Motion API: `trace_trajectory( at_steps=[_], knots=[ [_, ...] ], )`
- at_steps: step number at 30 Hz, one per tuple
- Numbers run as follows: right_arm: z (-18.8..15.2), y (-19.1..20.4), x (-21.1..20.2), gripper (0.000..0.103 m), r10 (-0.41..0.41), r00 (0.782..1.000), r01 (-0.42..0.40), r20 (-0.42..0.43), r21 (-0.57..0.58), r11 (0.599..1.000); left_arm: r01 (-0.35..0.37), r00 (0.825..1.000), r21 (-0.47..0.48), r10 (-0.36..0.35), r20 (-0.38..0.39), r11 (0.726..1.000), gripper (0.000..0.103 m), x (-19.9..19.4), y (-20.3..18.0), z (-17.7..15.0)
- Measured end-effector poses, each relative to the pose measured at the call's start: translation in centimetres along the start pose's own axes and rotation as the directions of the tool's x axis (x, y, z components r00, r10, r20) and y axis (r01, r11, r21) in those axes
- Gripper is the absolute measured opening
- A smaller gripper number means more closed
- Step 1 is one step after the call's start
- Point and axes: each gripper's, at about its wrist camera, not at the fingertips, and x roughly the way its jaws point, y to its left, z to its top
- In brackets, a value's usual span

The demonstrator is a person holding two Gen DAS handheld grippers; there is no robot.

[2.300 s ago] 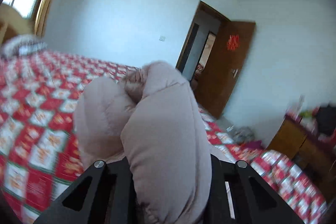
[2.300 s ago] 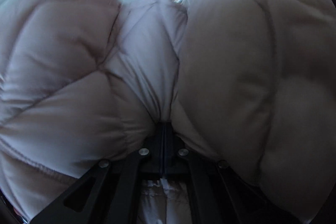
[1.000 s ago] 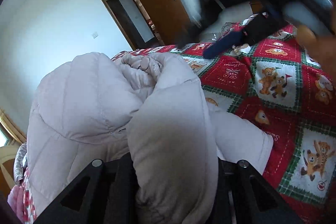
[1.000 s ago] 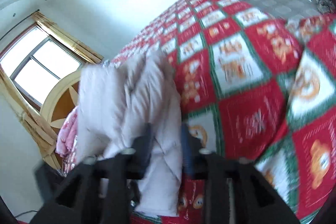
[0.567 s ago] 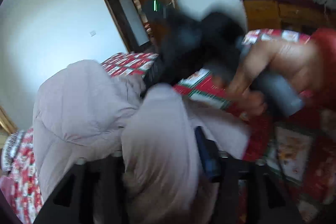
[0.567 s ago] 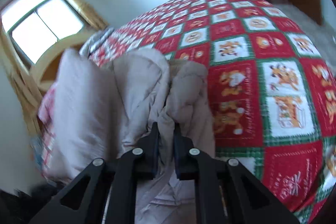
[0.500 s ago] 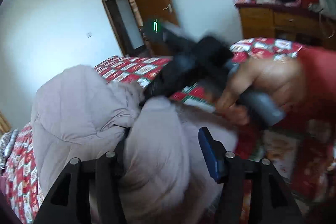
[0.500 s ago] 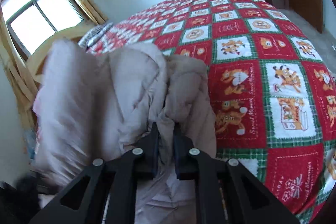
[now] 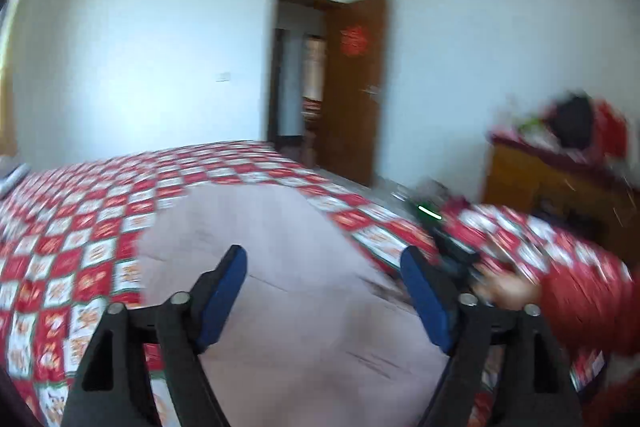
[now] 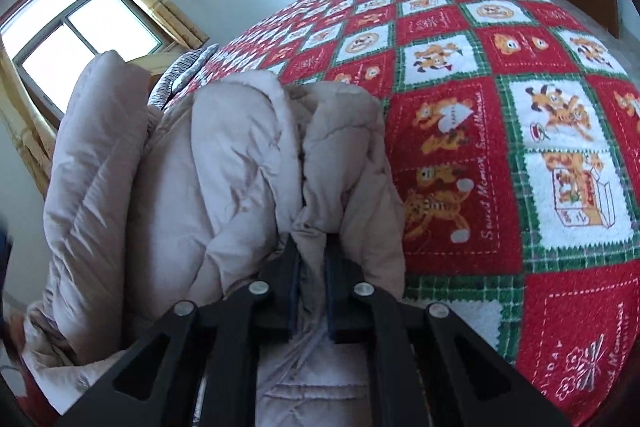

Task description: Fold large clothes

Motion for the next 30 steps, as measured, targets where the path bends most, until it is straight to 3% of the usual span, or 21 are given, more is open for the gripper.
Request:
trace_trajectory(
  at_steps=[4,5,8,12,17,26,30],
  knots=[
    [-0.3,-0.1,-0.1,0.010,0.005,1.000,-0.005,0.007,0.006,1.000,-0.130,0.989,-0.083,0.123,-0.082,0.988,0.081,5.7,4.9,0.3],
    [-0.5,-0.1,-0.2,0.010,0.008,1.000,-0.008,0.013,0.002,1.000,-0.136,0.986,-0.105,0.124,-0.112,0.985,0.081,7.4,5.4,0.0],
    [-0.8,-0.5,-0.1,0.009,0.019,1.000,-0.019,0.012,0.010,1.000,-0.066,0.987,-0.163,0.041,-0.154,0.984,0.080,11.0,4.8,-1.0],
    [-0.9,-1.8,0.4,0.009,0.077,0.997,-0.077,0.005,0.053,0.996,-0.025,0.984,-0.071,0.012,-0.178,0.997,0.081,13.0,1.7,-1.2],
    [-1.0,-2.5,0.7,0.009,0.113,0.994,-0.113,0.009,0.074,0.991,-0.029,0.968,0.019,0.032,-0.250,0.999,0.081,16.2,-0.8,-2.1],
    [-1.1,-4.2,0.8,0.008,0.151,0.988,-0.152,0.022,0.170,0.974,-0.187,0.917,0.230,0.254,-0.308,0.955,0.084,19.9,-4.6,-5.4],
    [-0.9,-4.6,-0.4,0.008,0.113,0.993,-0.115,0.022,0.217,0.970,-0.201,0.899,0.264,0.285,-0.333,0.943,0.084,20.6,-4.7,-6.0]
  ],
)
